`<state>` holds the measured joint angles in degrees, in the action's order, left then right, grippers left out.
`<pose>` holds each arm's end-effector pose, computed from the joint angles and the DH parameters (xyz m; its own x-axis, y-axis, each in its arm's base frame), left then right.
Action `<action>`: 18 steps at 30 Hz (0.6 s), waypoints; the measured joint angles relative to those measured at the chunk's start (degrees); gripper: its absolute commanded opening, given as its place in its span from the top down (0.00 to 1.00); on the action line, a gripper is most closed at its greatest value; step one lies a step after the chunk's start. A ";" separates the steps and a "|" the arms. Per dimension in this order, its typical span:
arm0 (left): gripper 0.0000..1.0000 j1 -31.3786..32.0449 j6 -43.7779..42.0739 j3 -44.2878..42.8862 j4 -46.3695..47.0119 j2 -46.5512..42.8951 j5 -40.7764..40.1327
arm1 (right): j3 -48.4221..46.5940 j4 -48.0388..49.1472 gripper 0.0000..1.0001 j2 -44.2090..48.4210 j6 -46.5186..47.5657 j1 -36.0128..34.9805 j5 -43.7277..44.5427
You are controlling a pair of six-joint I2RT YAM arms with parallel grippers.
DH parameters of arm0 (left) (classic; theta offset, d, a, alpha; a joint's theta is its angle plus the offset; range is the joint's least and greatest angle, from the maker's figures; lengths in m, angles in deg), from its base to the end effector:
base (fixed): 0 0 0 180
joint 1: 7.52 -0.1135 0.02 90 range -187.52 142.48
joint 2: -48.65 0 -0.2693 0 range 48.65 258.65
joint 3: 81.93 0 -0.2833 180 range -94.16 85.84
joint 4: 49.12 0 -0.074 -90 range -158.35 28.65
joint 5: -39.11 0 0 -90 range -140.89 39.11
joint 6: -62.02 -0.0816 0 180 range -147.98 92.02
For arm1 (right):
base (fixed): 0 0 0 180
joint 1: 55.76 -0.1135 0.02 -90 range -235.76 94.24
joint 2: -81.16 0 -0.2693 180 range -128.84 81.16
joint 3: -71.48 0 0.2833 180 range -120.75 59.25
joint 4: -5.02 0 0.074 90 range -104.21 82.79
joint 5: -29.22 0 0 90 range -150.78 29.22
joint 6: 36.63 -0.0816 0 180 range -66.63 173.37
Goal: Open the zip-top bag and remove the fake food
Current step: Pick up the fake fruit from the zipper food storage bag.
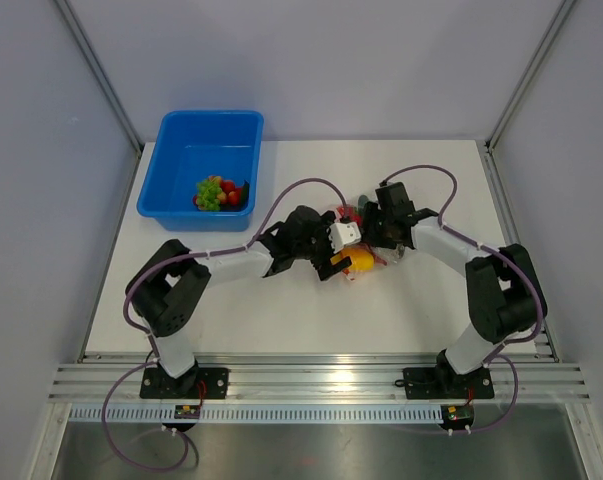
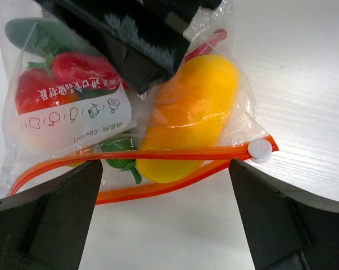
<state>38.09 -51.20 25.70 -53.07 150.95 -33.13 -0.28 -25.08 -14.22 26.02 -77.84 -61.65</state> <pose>0.2962 -0.3381 0.1507 -0.0202 0.5574 -0.8300 0.9420 0.2889 0.1711 0.3673 0.1503 0.1427 -0.8400 0.1550 -0.5200 0.0020 0.9592 0.2827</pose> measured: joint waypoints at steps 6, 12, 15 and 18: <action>0.01 -2.38 -1.51 1.22 -2.40 -1.44 0.50 | 1.75 -0.02 0.35 5.62 0.09 0.00 1.09; 0.01 -7.85 -1.84 1.51 -3.65 -1.60 0.46 | 4.24 -0.04 0.31 8.22 -0.15 0.00 0.15; 0.01 -9.86 -1.86 1.40 -4.98 -1.60 0.50 | 5.46 -0.13 0.31 8.81 -0.33 -0.02 -0.35; 0.01 -10.29 -2.27 0.72 -6.49 -1.25 1.05 | 6.64 -0.11 0.31 9.64 -0.52 -0.04 -1.07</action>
<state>27.79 -53.47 26.43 -59.56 149.71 -32.08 6.37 -25.19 -4.58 25.49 -77.89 -62.72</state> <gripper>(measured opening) 0.988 0.686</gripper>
